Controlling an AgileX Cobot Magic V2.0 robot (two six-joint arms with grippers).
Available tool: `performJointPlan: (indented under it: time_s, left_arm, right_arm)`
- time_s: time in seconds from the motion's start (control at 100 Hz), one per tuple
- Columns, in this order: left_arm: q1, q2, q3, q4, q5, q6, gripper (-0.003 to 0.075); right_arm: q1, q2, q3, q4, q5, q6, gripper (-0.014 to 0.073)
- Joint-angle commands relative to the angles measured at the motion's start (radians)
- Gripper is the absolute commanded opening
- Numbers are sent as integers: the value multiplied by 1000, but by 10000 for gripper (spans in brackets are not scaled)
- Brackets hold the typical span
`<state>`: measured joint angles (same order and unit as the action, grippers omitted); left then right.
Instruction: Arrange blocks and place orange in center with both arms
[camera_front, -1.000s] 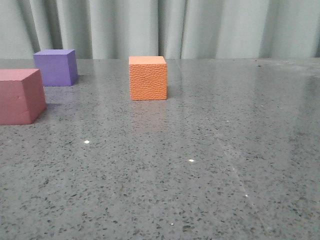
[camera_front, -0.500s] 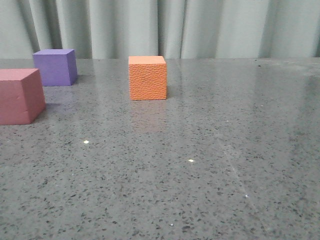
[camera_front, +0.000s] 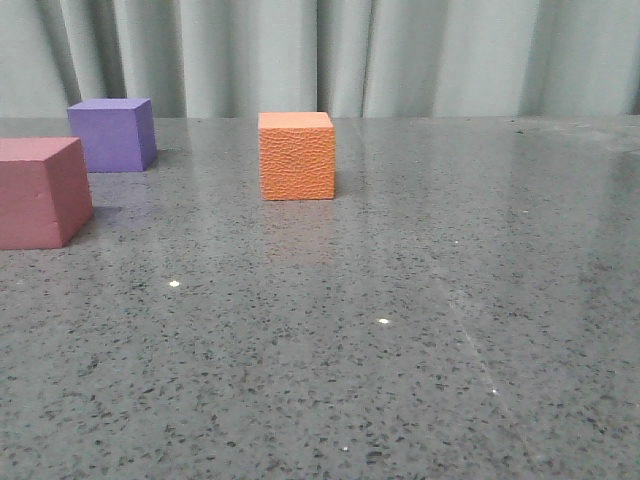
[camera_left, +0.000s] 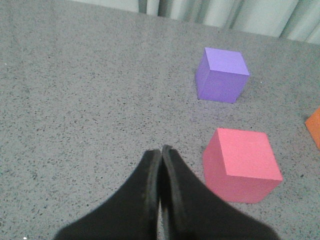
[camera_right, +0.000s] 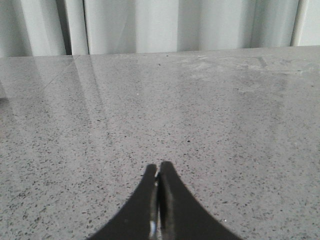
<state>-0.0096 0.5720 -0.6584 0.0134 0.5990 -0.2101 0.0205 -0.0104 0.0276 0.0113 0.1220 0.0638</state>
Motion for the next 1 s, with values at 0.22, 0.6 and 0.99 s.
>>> performJointPlan:
  time_s: [0.22, 0.6, 0.99]
  left_arm:
    - [0, 298, -362, -6, 90, -3, -11]
    - [0, 364, -376, -6, 32, 3, 547]
    - [0, 364, -380, -149, 69, 93, 651]
  right_arm:
    - [-6, -20, -14, 1, -88, -9, -67]
    - [-6, -20, -14, 1, -88, -9, -67]
    - [-6, -20, -14, 1, -88, -9, -67]
